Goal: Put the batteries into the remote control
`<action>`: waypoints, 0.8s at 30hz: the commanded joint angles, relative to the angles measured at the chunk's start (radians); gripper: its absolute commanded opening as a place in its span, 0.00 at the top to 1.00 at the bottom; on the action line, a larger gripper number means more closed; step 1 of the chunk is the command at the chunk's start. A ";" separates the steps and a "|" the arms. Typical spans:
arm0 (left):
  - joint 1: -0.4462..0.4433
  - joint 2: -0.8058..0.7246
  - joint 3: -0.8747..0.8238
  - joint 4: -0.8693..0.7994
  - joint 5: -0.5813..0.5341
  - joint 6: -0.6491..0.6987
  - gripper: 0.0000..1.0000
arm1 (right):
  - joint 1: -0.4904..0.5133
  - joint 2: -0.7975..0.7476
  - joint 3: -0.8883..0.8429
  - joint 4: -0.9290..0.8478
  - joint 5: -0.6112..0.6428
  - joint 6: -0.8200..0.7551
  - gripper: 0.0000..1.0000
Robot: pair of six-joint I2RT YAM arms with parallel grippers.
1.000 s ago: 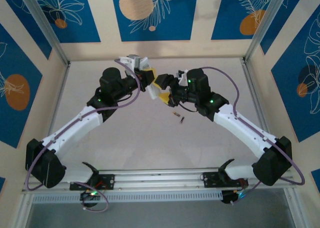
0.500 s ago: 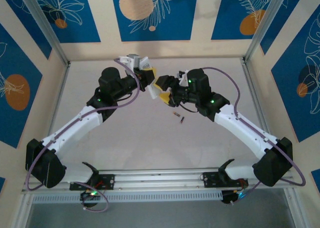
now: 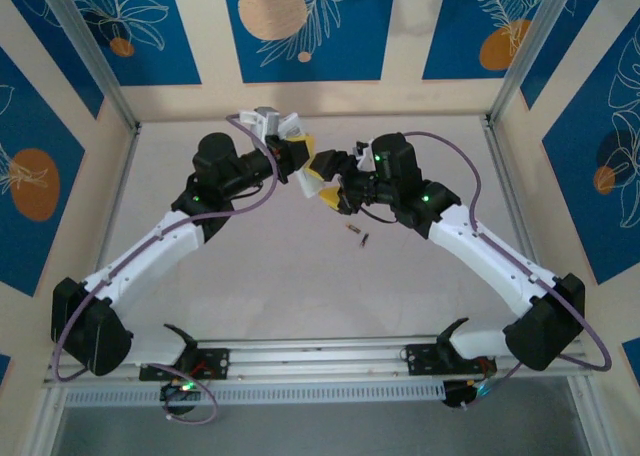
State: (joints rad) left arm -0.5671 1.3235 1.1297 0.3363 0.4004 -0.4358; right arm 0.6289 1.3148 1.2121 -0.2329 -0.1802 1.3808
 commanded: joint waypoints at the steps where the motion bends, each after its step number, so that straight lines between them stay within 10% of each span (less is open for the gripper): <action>1: -0.038 -0.062 0.034 0.153 0.172 -0.059 1.00 | 0.008 0.057 -0.002 -0.118 0.071 0.002 0.27; 11: -0.037 -0.087 0.076 -0.167 -0.059 0.264 1.00 | 0.012 0.030 -0.013 -0.157 0.044 0.003 0.28; 24: -0.018 0.039 0.055 -0.233 -0.298 0.249 1.00 | -0.022 0.013 -0.224 -0.105 0.060 0.038 0.28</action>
State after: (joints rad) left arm -0.5903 1.3529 1.1511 0.0380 0.1524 -0.1795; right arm 0.6170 1.2999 1.0534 -0.2562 -0.1562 1.4063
